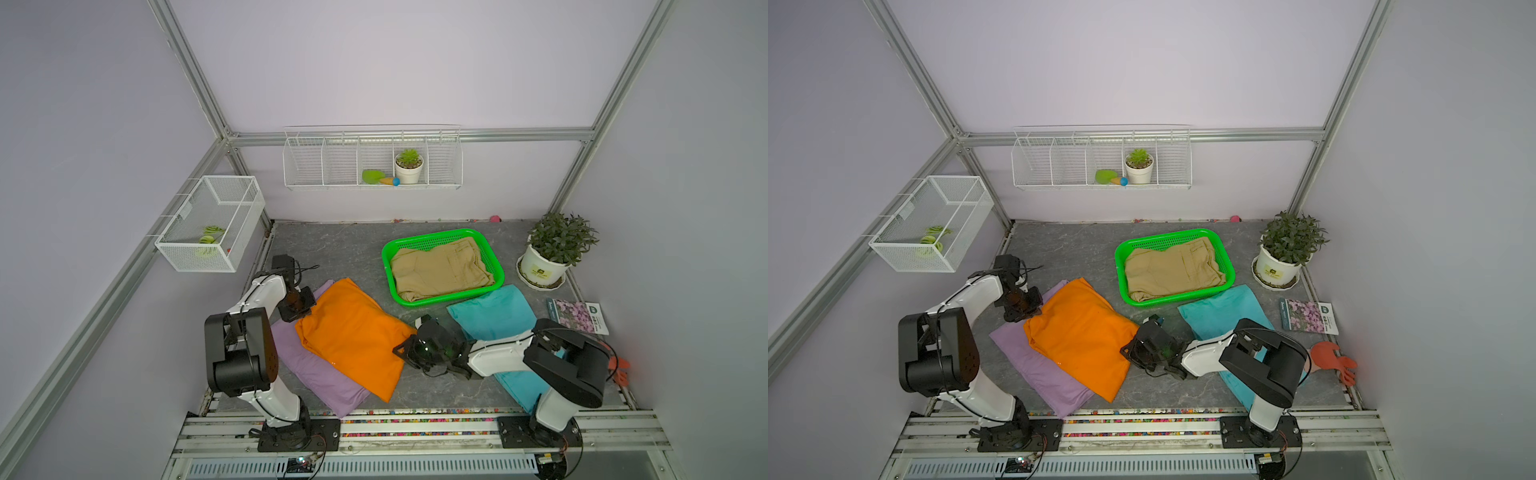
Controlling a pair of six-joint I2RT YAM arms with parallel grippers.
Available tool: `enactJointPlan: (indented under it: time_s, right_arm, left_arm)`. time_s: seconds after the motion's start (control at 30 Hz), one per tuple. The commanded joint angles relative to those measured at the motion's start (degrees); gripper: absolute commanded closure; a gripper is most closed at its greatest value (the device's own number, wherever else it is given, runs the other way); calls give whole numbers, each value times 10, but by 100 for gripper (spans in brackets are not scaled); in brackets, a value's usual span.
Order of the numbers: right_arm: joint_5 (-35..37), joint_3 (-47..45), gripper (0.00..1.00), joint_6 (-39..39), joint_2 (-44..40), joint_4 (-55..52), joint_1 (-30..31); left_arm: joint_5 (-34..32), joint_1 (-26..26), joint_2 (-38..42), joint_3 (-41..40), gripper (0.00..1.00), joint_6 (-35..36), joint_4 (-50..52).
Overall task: Put the folded long pants in the basket
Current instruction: Pick up the long pant at the center of the board.
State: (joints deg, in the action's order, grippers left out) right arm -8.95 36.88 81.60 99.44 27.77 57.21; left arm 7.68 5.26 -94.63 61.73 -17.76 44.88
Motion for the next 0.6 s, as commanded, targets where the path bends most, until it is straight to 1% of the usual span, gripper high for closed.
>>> enactJointPlan:
  time_s: [0.0, 0.1, 0.23, 0.3, 0.37, 0.57]
  right_arm:
    - [-22, 18, 99, -30, 11, -53, 0]
    - [-18, 42, 100, -65, -32, -138, 0]
    - [-14, 97, 100, -139, -92, -282, -5]
    - [-16, 131, 100, -175, -114, -346, -9]
    - [-21, 164, 100, -203, -123, -404, -14]
    - [-26, 248, 100, -251, -129, -507, -19]
  left_arm:
    - [3, -1, 22, -7, 100, -5, 7]
    - [0, 0, 46, -12, 100, -14, 8]
    - [8, 10, 97, -11, 100, -40, 20]
    - [8, 11, 123, 4, 100, -47, 39]
    - [-8, 12, 146, 23, 100, -58, 62]
    - [-40, 12, 192, 85, 100, -77, 123]
